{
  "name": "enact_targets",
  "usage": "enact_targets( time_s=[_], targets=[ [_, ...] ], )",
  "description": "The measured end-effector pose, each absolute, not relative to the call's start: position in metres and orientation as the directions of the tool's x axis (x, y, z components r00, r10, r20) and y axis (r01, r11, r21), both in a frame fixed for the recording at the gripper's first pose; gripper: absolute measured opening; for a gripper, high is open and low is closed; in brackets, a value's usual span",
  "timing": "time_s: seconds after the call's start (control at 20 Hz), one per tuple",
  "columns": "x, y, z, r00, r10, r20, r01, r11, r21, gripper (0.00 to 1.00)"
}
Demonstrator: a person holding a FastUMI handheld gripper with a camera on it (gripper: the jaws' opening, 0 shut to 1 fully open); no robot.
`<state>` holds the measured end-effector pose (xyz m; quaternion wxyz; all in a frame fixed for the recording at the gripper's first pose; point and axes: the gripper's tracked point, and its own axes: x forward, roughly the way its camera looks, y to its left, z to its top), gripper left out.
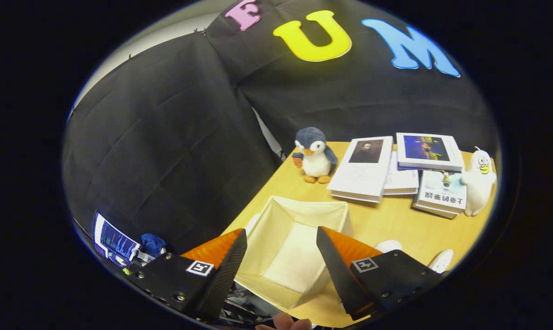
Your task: Open the storage box then place both shoes into the box .Put the left shoe in first, then the right shoe, with the right side of both shoes facing outward in a uniform manner.
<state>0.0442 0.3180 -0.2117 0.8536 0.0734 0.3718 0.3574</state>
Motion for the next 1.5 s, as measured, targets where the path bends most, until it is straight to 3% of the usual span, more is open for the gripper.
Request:
enact_targets(
  time_s=[0.4,0.75,1.3,1.4,1.5],
  targets=[
    [0.046,0.213,-0.293,0.474,0.482,-0.737,-0.424,0.859,0.288,0.94],
    [0.025,0.159,-0.374,0.346,0.322,-0.881,-0.354,0.915,0.195,0.94],
    [0.017,0.154,-0.452,0.200,0.204,-0.958,-0.367,0.922,0.119,0.92],
    [0.013,0.158,-0.461,0.174,0.211,-0.962,-0.345,0.928,0.141,0.88],
    [0.008,0.172,-0.463,0.137,0.277,-0.951,-0.297,0.927,0.227,0.69]
  ],
)
